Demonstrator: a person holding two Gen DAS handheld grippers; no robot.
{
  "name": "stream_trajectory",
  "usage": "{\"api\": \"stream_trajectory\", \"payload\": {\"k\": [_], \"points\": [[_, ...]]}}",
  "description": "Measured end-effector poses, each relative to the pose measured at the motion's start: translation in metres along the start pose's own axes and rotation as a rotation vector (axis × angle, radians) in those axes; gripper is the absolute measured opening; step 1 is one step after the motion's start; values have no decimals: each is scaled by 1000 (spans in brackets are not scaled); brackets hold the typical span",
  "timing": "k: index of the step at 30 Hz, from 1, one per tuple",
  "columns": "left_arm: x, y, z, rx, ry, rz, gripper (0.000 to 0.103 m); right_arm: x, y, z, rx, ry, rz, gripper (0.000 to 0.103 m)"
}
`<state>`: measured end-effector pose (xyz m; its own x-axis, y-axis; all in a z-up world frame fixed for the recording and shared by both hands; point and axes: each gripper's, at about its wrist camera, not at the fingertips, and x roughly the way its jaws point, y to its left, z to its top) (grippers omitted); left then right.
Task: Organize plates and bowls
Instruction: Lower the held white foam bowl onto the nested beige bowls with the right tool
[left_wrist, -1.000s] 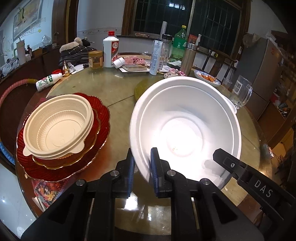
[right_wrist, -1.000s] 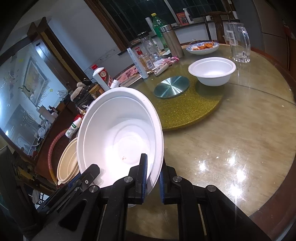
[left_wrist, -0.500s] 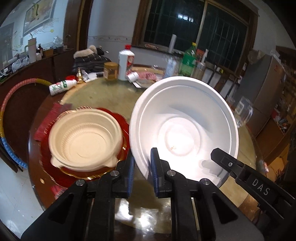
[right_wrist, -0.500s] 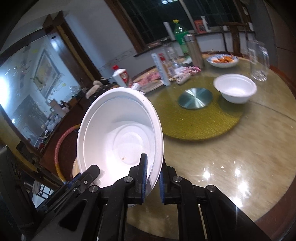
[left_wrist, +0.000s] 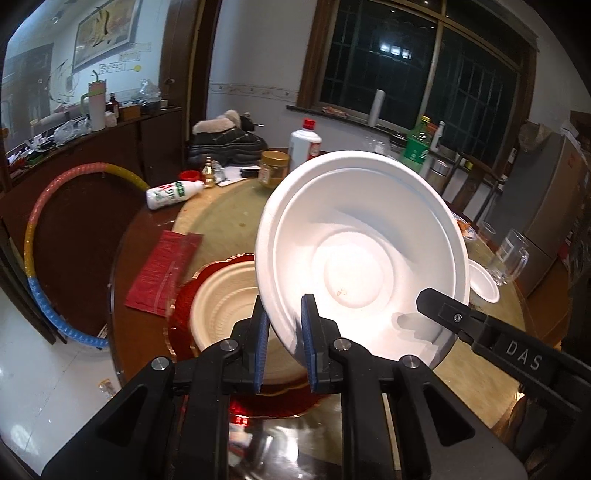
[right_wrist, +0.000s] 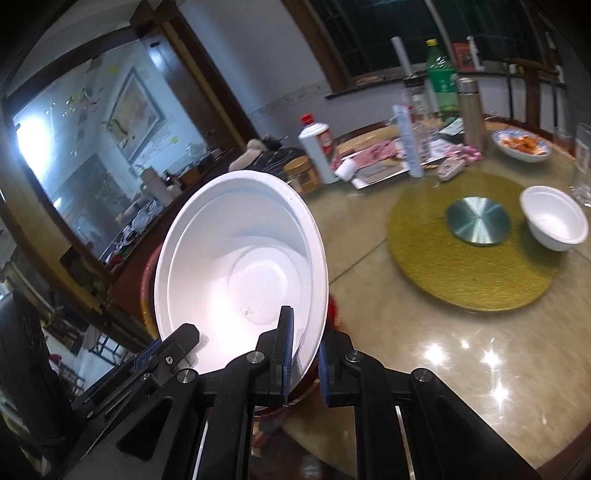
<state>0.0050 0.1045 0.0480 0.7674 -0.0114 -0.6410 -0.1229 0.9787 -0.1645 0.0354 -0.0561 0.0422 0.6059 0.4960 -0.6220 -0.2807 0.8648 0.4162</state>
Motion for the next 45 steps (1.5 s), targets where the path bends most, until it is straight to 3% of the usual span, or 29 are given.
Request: {"api": "stream_trajectory", "payload": {"k": [18,45], "points": [[28,44,-11,-53,78,56,15,66,16,-6,0,148,36,11],[45,54,-13,-65,139,71,16,90,24,-8,-14,212,11,11]]}}
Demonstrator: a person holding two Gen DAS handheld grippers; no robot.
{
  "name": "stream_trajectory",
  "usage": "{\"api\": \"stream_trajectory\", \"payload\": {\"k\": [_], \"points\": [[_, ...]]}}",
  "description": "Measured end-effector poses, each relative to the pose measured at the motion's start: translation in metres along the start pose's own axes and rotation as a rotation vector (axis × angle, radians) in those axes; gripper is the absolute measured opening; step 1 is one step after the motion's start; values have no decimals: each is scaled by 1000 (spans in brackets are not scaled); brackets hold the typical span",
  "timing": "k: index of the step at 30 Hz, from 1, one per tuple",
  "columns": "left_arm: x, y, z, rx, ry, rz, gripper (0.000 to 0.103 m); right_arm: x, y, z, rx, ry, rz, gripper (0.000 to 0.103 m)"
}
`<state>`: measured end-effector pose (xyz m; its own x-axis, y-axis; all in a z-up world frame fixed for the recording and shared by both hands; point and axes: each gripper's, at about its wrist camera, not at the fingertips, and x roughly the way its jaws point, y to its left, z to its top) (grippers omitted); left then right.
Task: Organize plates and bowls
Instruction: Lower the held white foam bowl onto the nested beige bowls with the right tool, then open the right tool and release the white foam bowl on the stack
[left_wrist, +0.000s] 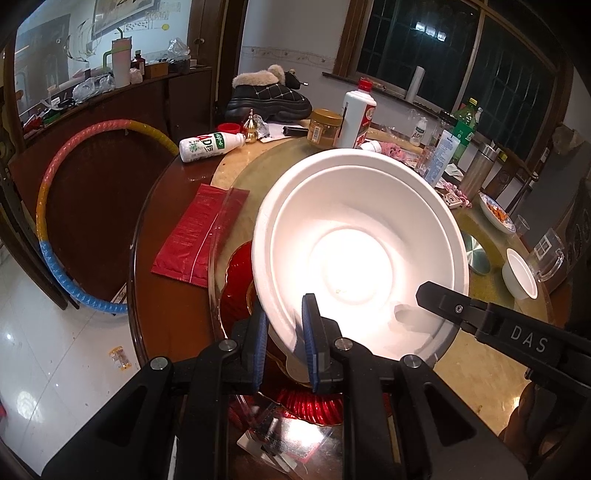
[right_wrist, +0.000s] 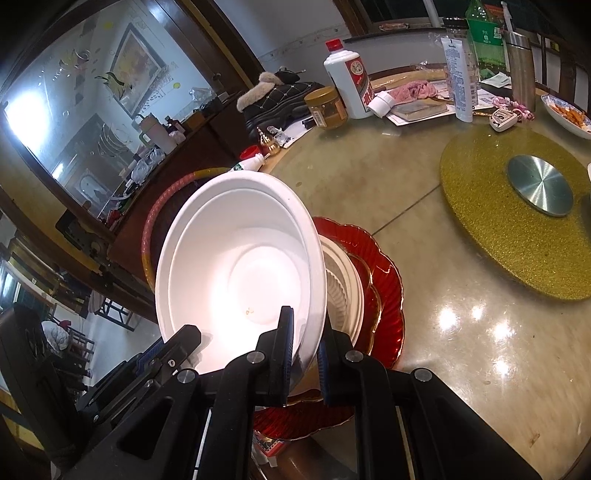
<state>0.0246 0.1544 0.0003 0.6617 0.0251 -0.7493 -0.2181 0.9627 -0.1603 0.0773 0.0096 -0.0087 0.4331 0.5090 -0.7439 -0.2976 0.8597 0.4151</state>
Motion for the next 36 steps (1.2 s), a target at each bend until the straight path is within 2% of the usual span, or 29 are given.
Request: {"api": "stream_trajectory", "payload": {"k": [15,36], "points": [[15,3,1,3,52,5,16,13,-12,2,49,49,24,13],[17,3,4,-5,53,11,16,14,-8,5,41,28,13,15]]}}
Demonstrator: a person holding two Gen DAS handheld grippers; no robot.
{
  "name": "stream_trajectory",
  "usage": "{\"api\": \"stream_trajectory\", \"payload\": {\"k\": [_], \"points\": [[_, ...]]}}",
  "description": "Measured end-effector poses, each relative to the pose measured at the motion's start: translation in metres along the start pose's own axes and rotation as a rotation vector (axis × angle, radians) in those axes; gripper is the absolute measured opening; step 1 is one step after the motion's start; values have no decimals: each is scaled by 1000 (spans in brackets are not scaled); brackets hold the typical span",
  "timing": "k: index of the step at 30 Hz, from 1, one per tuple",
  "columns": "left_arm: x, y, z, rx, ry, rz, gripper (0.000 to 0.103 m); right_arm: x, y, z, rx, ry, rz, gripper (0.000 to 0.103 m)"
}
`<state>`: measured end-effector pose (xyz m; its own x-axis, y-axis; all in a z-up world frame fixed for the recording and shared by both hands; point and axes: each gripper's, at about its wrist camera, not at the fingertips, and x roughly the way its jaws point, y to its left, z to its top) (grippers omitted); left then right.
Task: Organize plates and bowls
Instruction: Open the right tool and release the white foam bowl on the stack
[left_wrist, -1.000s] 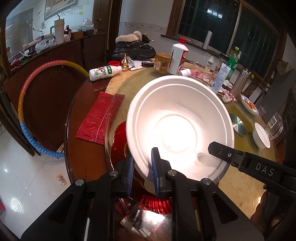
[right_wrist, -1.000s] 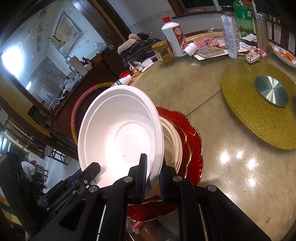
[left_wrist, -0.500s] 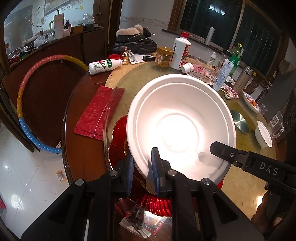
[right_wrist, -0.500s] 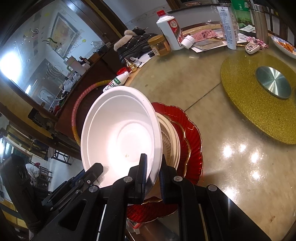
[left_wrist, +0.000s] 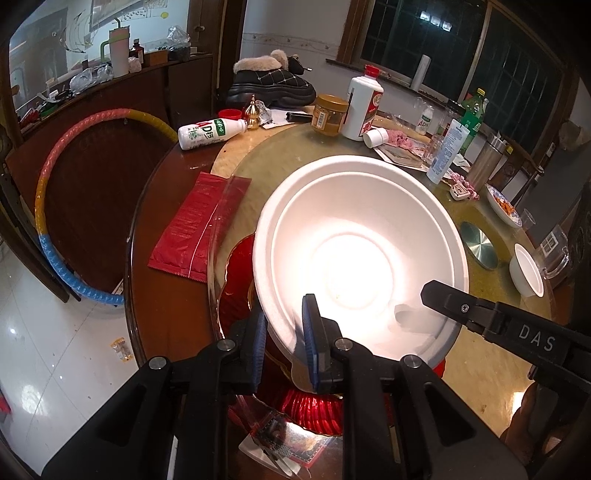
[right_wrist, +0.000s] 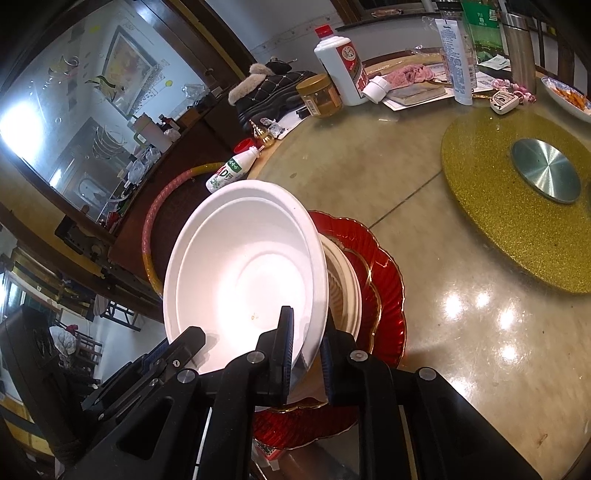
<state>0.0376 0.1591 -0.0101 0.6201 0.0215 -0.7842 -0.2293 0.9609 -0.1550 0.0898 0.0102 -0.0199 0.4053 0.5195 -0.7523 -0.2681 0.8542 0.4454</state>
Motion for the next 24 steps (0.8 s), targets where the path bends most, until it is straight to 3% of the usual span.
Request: {"api": "stream_trajectory", "payload": {"k": [10,13,16,18,21,24], "points": [[-2,-1,6,-14,-8,12,16,-2,1,3,-6,-6,-6,16],[-2,2,6,-41,-8,8,18,-3,-2,4,5,-6,-16,24],[-5,5,6,-82,-16,15,35,-7,-5,3,8,-31,-26,43],[-10,8,5,-103,-47,21,60,-8,-5,3,15,-45,-28,57],[-19,15,3,-145,-95,21,70,-9,-3,1,-1,-53,-39,64],[-28,24,4,-204,-121,4,73,-12,-3,0,4,-59,-34,70]]}}
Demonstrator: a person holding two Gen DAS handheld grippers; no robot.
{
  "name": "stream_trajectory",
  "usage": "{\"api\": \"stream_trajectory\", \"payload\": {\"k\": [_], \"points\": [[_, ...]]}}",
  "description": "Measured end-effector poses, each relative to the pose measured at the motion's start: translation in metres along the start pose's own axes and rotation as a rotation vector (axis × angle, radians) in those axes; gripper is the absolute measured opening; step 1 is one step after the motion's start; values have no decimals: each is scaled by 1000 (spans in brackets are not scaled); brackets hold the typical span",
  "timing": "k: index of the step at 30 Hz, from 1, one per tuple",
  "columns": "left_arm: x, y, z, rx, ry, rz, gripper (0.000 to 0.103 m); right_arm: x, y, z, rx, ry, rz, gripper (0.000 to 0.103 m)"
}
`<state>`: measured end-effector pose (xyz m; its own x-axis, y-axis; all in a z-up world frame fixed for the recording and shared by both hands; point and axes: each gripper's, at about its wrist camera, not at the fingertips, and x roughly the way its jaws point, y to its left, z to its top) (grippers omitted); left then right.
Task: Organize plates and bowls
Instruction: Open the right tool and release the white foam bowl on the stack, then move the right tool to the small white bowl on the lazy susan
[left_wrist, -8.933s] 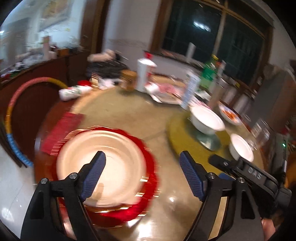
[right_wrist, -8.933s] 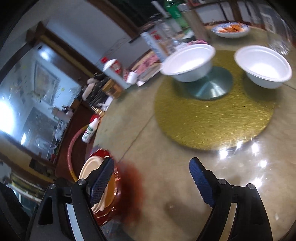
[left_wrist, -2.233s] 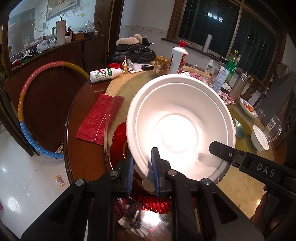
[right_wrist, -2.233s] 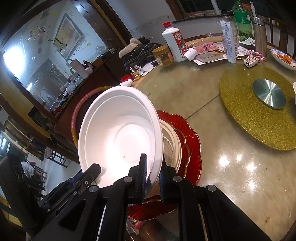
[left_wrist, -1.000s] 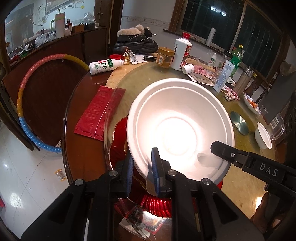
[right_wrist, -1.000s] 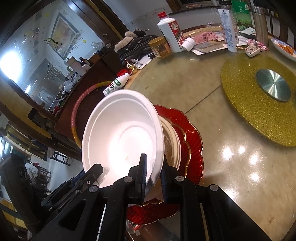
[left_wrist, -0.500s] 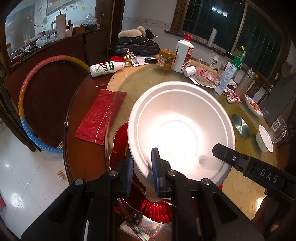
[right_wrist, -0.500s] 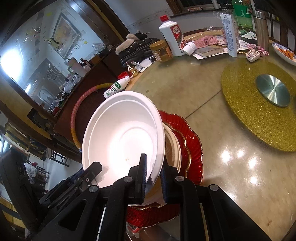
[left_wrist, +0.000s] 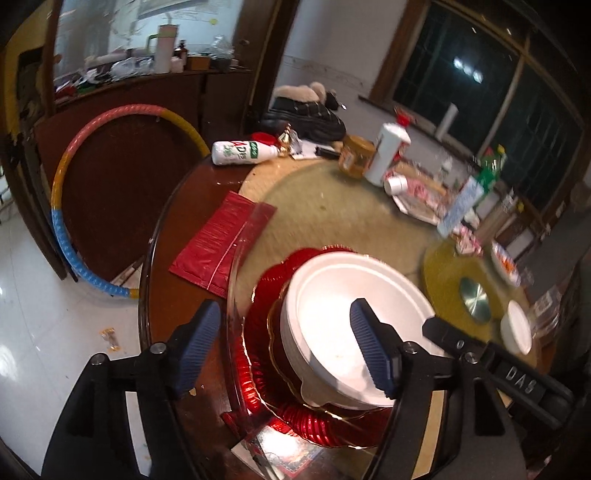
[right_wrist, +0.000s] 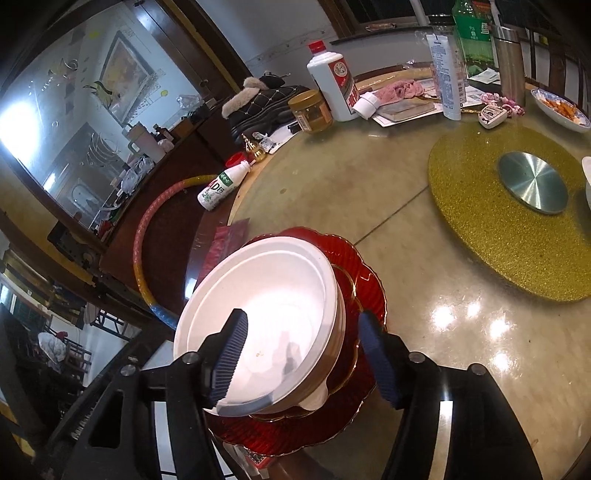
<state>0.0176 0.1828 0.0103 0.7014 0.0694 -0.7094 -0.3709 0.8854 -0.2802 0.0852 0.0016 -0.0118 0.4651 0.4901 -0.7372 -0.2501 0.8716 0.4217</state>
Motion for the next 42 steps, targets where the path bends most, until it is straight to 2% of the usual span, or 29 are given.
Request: {"api": "stream_trajectory", "payload": {"k": [2,3,4,5,7,9,12,15,19,24,26,32,36,40,42], "points": [[-11,8,2,-54,-50,-4,73,-5,-1,0,13,-17,12,79],[-21,14,3,-95,-102,5,73,-8,-1,0,20,-29,17,83],[-31,20,3,-135,-160,16,76,-14,-2,0,28,-47,27,85],[-42,25,2,-175,-221,31,85,-18,-2,1,35,-61,36,88],[-57,30,1,-221,-311,56,88,-32,-7,2,56,-103,54,90],[-65,28,1,-227,-352,64,88,-42,-12,3,75,-134,56,96],[-67,10,0,-174,-354,34,88,-59,-33,6,123,-188,64,100],[-62,-18,-6,-95,-330,-7,88,-69,-59,6,190,-211,75,100],[-45,-68,-17,48,-252,-84,88,-80,-105,2,288,-207,64,100],[-15,-137,-34,218,-88,-190,88,-99,-157,-3,389,-192,91,100],[-4,-165,-40,269,-27,-219,88,-113,-179,-3,409,-214,67,100],[24,-235,-55,342,97,-278,88,-142,-249,-2,523,-239,5,100],[47,-283,-63,365,182,-312,88,-159,-302,6,608,-262,-68,100],[76,-336,-73,404,222,-318,88,-159,-347,21,676,-244,-105,99],[88,-354,-75,408,237,-319,88,-155,-363,29,686,-232,-124,94]]}}
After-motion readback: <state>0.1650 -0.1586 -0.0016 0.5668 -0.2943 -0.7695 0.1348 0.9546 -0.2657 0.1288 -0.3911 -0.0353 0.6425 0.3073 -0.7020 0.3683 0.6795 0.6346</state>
